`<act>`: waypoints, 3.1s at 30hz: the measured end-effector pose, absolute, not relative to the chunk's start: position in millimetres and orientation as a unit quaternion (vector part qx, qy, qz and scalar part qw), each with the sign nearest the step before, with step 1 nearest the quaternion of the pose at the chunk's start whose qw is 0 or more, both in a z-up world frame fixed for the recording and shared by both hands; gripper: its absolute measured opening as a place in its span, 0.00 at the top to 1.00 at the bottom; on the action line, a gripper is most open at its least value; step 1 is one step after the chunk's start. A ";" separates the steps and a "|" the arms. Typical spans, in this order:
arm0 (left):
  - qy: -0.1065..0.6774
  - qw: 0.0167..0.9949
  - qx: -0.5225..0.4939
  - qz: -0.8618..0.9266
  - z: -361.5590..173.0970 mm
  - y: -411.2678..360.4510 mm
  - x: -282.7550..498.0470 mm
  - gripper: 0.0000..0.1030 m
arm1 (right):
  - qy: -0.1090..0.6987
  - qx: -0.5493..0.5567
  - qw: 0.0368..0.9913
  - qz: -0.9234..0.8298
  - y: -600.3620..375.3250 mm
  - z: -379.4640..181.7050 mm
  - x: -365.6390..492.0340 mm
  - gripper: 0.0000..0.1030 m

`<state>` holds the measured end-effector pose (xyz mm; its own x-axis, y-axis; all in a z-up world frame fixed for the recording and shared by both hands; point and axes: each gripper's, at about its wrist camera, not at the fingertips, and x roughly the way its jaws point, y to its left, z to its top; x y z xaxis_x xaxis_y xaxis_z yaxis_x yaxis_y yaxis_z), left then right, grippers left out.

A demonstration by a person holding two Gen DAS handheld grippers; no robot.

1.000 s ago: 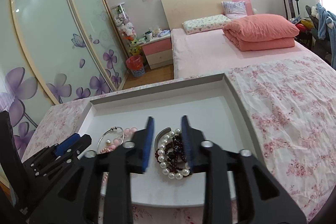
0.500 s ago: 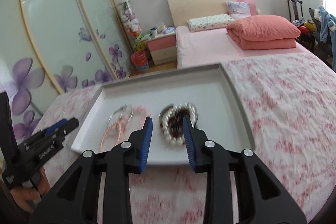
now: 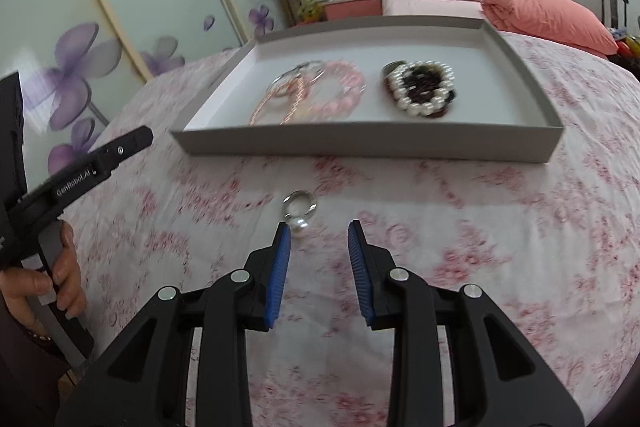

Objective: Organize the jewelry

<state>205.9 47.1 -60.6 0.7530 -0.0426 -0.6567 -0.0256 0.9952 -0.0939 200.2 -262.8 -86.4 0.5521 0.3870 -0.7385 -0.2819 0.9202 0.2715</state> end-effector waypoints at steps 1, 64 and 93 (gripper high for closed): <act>0.352 0.935 -0.050 -0.003 -61.3 49.0 204.7 0.48 | 0.433 0.056 0.879 0.193 -258.8 -86.9 199.3 0.70; 0.434 0.899 0.041 -0.040 -98.3 -21.0 215.2 0.78 | 0.430 -0.008 0.901 0.054 -320.8 -94.0 217.7 0.85; 0.435 0.899 0.032 -0.043 -98.0 -19.0 217.5 0.77 | 0.430 -0.008 0.901 0.054 -315.0 -94.2 216.7 0.85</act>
<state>217.5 -19.0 -98.0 0.6180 -0.0492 -0.7846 0.1056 0.9942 0.0209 216.7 -315.0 -94.2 0.6242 0.0899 -0.7760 -0.1038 0.9941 0.0316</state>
